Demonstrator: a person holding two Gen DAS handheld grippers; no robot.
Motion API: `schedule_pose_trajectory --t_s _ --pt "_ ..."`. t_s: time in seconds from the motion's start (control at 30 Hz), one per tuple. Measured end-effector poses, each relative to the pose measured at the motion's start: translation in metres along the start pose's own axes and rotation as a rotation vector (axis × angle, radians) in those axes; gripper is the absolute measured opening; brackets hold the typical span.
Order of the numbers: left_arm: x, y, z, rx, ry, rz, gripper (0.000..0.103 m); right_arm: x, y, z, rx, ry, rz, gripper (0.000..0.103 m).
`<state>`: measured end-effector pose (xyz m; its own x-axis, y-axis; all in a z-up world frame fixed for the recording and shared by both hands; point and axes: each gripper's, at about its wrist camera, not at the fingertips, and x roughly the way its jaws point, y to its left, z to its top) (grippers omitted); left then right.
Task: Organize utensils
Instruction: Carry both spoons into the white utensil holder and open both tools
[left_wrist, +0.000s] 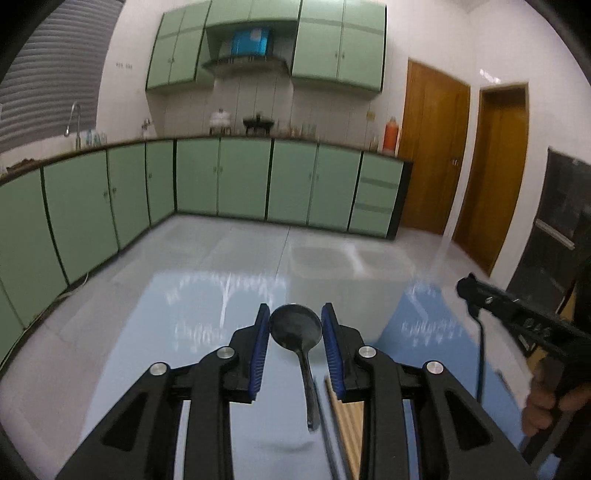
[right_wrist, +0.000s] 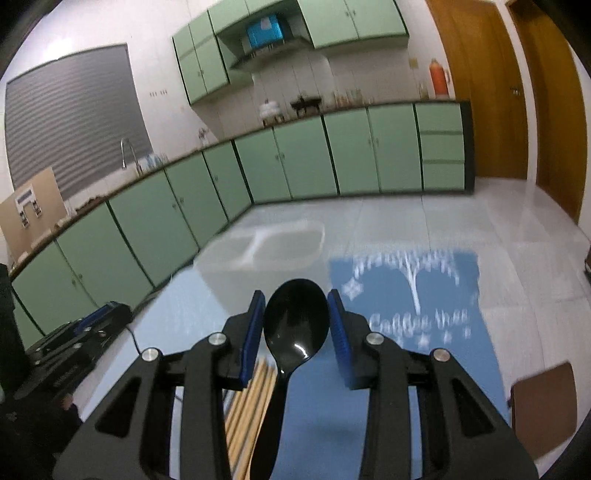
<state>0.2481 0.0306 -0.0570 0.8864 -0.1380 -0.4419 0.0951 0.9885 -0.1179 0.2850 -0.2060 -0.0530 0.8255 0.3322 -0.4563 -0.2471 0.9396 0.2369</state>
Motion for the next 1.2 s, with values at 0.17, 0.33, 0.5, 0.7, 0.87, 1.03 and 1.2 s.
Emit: schedule_pose_trajectory --t_s 0.17,0.33,0.5,0.7,0.87,1.03,1.2 --pt "-0.007 0.001 0.047 -0.011 -0.127 -0.031 0.028 0.013 -0.004 0.043 -0.030 -0.123 -0.005 0.033" --pt "0.000 -0.004 0.098 0.010 -0.241 -0.048 0.028 0.038 -0.006 0.081 -0.034 -0.220 0.008 0.033" --pt "0.031 -0.014 0.124 0.033 -0.262 -0.060 0.028 0.079 -0.006 0.102 -0.053 -0.264 -0.016 0.033" --pt "0.077 -0.014 0.113 0.012 -0.171 -0.077 0.028 0.121 -0.016 0.097 -0.064 -0.239 -0.075 0.033" --pt "0.110 -0.007 0.087 -0.005 -0.074 -0.072 0.028 0.140 -0.024 0.082 -0.061 -0.177 -0.066 0.034" --pt "0.118 0.000 0.073 0.005 -0.025 -0.077 0.028 0.141 -0.023 0.068 -0.048 -0.116 -0.034 0.045" --pt "0.099 -0.002 0.070 0.014 -0.027 -0.083 0.037 0.114 -0.025 0.059 -0.013 -0.108 -0.038 0.054"
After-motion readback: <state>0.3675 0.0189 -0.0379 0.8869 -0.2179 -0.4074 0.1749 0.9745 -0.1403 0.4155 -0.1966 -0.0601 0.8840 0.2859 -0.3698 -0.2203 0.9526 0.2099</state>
